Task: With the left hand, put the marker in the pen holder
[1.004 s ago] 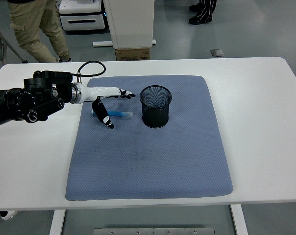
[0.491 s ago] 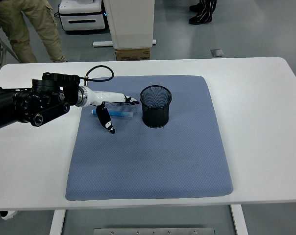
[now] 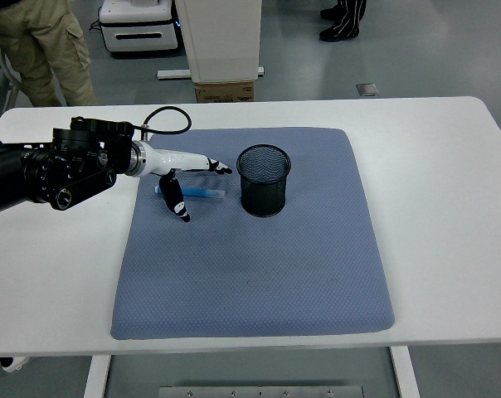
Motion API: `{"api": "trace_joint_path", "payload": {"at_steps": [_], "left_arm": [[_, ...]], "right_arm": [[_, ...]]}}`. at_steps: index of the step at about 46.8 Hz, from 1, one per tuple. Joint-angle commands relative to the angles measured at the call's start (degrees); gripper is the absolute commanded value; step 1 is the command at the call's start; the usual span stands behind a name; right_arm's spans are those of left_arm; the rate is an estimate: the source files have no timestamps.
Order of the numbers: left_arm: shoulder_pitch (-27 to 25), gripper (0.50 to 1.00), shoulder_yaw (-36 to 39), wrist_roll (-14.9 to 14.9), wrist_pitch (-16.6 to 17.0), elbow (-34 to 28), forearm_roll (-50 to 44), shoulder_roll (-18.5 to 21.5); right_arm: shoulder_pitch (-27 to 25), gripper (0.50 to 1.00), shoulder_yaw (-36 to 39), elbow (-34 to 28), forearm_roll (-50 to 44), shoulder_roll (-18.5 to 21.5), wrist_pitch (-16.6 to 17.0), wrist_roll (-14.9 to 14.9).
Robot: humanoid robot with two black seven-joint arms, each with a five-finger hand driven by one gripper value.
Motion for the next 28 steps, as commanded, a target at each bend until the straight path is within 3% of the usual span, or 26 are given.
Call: {"api": "trace_joint_path", "payload": {"at_steps": [1,9,28], "left_arm": [[-0.01,0.886,0.58,0.02,0.00,0.00,0.00,-0.03],[-0.10,0.815,0.93,0.28,0.00,0.00,0.00,-0.11],[-0.01,0.727,1.72,0.46,0.09,0.08,0.00,-0.55]], "right_arm": [[0.00,1.000,0.00,0.00,-0.01,0.00,0.00,0.00],[0.00,1.000,0.00,0.00,-0.01,0.00,0.00,0.00],[0.00,1.000,0.00,0.00,-0.01,0.00,0.00,0.00]]}}
